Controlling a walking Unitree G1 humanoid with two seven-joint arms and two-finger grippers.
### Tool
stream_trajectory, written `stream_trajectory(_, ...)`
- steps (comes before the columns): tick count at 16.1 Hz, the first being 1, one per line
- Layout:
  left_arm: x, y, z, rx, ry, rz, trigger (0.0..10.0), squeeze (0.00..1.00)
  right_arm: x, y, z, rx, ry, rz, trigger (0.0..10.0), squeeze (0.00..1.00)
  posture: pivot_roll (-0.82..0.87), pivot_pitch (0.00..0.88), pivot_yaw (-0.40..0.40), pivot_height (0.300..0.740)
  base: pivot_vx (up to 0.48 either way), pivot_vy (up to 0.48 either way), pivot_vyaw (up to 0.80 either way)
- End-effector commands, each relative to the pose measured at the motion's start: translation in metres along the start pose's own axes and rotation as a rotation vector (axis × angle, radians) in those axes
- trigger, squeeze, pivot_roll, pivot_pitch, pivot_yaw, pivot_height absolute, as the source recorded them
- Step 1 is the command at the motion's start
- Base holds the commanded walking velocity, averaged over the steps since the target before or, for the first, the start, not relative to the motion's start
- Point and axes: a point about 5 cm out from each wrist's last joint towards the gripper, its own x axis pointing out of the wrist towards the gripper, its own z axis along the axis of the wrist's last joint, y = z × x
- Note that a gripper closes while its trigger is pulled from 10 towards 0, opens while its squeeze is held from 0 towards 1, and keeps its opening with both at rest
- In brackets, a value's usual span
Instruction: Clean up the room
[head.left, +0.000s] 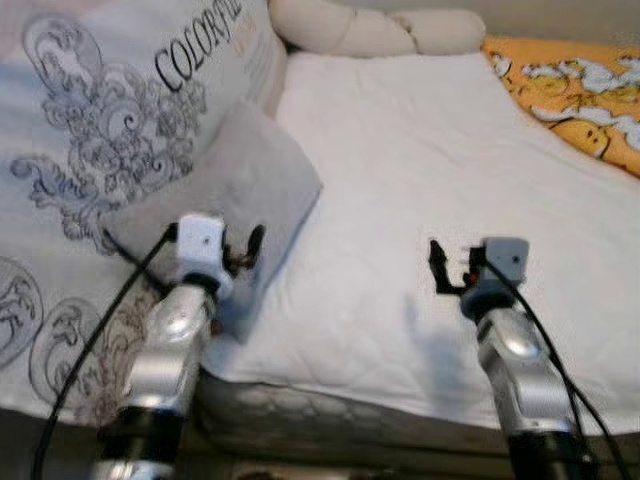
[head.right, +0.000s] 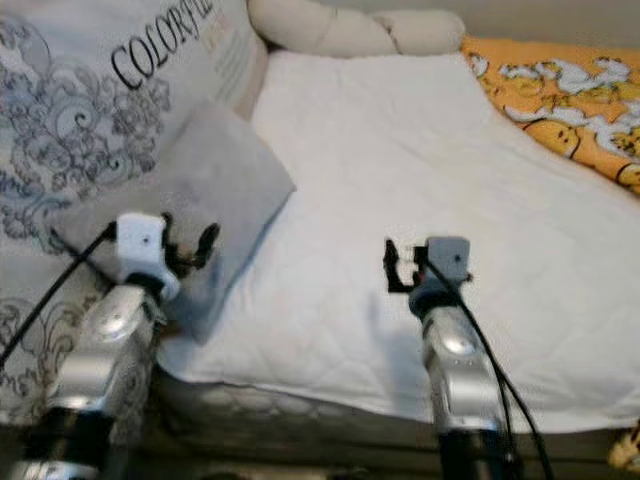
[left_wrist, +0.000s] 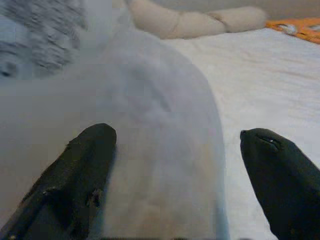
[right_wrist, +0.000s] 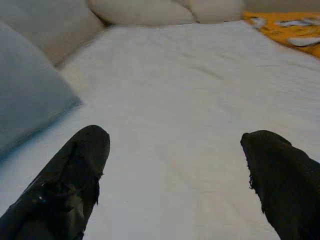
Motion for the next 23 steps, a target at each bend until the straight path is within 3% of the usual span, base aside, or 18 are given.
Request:
stream_trajectory(1,0.002,-0.001,0.007,-0.007,-0.024,0.005,10.0,0.79,0.0,-0.013,0.008,0.022,-0.037,-0.09,10.0,0.0,0.01,0.0,0.06,0.74,0.0,-0.469,0.0)
stream_trajectory(6,-0.006,0.004,0.0,-0.012,0.012,0.021,10.0,0.79,-0.006,-0.01,-0.001,0.083,0.015,-0.094,10.0,0.0,0.02,0.0,0.053,0.74,0.0,-0.467,0.0)
stream_trajectory(7,-0.009,0.005,-0.004,-0.025,0.029,0.027,10.0,0.8,-0.009,-0.01,-0.002,0.075,0.016,-0.095,10.0,0.25,0.01,0.0,0.055,0.74,0.0,-0.469,0.0)
stream_trajectory(8,-0.011,0.006,-0.008,-0.023,0.043,0.03,10.0,0.79,-0.011,-0.013,-0.001,0.01,-0.011,-0.13,10.0,1.0,0.01,0.0,0.054,0.74,0.0,-0.469,0.0)
stream_trajectory(9,-0.012,0.003,-0.01,-0.018,0.047,0.027,10.0,0.8,-0.014,-0.016,-0.001,-0.021,-0.028,-0.124,10.0,1.0,0.0,0.0,0.053,0.74,0.0,-0.469,0.0)
stream_trajectory(10,-0.013,0.001,-0.009,-0.021,0.045,0.026,10.0,0.8,-0.018,-0.018,0.0,0.019,-0.03,-0.097,10.0,1.0,0.0,0.0,0.05,0.74,0.0,-0.465,0.0)
stream_trajectory(13,-0.019,-0.004,-0.013,-0.028,0.063,0.021,10.0,0.8,-0.023,-0.037,0.006,0.135,-0.014,-0.198,10.0,1.0,-0.02,0.0,0.037,0.74,0.0,-0.466,0.0)
stream_trajectory(14,-0.022,-0.007,-0.014,-0.035,0.064,0.019,10.0,0.8,-0.025,-0.038,0.006,0.114,0.009,-0.19,10.0,1.0,-0.02,0.0,0.031,0.74,0.0,-0.469,0.0)
stream_trajectory(16,-0.029,-0.012,-0.022,-0.046,0.092,0.016,10.0,0.8,-0.031,-0.04,0.005,-0.096,-0.017,-0.174,10.0,1.0,-0.04,0.0,0.034,0.74,0.0,-0.467,0.0)
stream_trajectory(21,-0.032,-0.005,-0.022,-0.035,0.1,0.042,10.0,0.8,-0.04,-0.035,-0.004,-0.063,0.008,-0.2,10.0,1.0,-0.02,0.0,0.029,0.74,0.0,-0.469,0.77)
stream_trajectory(23,-0.028,-0.005,-0.021,-0.037,0.103,0.05,10.0,0.8,-0.04,-0.027,-0.01,-0.003,0.046,-0.206,10.0,1.0,-0.05,0.0,0.041,0.74,0.0,-0.469,0.0)
